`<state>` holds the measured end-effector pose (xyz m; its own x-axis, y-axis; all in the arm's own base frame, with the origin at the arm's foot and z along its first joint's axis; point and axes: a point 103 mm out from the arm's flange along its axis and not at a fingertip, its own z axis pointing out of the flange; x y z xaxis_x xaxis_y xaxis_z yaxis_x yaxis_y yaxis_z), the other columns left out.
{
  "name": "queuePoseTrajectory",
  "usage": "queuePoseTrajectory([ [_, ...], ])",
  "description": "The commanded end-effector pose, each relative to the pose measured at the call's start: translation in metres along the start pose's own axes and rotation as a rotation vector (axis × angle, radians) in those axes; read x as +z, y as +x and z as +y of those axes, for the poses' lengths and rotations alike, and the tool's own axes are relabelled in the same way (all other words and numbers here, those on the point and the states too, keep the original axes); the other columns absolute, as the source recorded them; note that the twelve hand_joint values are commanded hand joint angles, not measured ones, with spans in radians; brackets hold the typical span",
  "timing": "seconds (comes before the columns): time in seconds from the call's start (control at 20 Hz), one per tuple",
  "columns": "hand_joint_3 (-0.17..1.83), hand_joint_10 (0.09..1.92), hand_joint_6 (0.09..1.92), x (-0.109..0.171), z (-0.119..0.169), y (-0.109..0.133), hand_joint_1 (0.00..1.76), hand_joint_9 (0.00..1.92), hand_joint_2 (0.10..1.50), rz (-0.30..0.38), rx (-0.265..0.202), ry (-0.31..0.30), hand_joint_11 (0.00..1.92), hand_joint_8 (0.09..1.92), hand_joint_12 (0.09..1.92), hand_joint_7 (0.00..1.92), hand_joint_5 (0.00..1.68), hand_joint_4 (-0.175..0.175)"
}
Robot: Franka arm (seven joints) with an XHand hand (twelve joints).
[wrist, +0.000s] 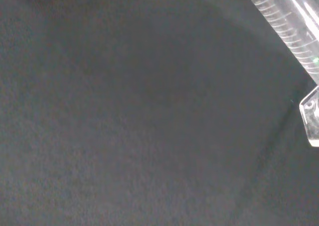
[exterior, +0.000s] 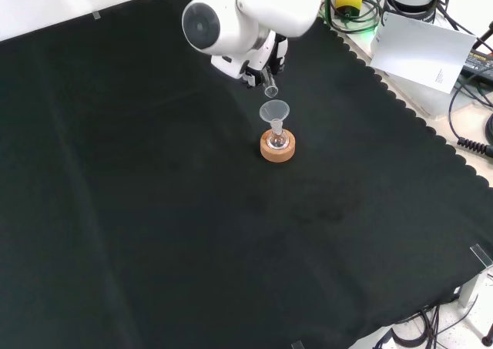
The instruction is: Pour the water from the graduated cylinder into the round-bottom flask.
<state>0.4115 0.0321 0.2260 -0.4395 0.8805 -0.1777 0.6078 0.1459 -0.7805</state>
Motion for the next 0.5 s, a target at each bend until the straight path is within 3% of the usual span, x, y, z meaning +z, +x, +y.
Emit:
queuePoseTrajectory([
  [0.05, 0.00, 0.09, 0.86, -0.001, 0.006, -0.015, 1.28, 1.51, 1.07, 0.114, -0.091, -0.176, 1.33, 0.85, 0.69, 1.10, 1.07, -0.175],
  [0.35, 0.00, 0.09, 0.86, -0.011, 0.016, -0.028, 1.28, 1.51, 1.07, 0.206, -0.173, -0.314, 1.33, 0.85, 0.69, 1.10, 1.07, -0.175],
  [0.5, 0.00, 0.09, 0.86, -0.013, 0.020, -0.034, 1.28, 1.51, 1.07, 0.225, -0.194, -0.347, 1.33, 0.85, 0.69, 1.10, 1.07, -0.175],
])
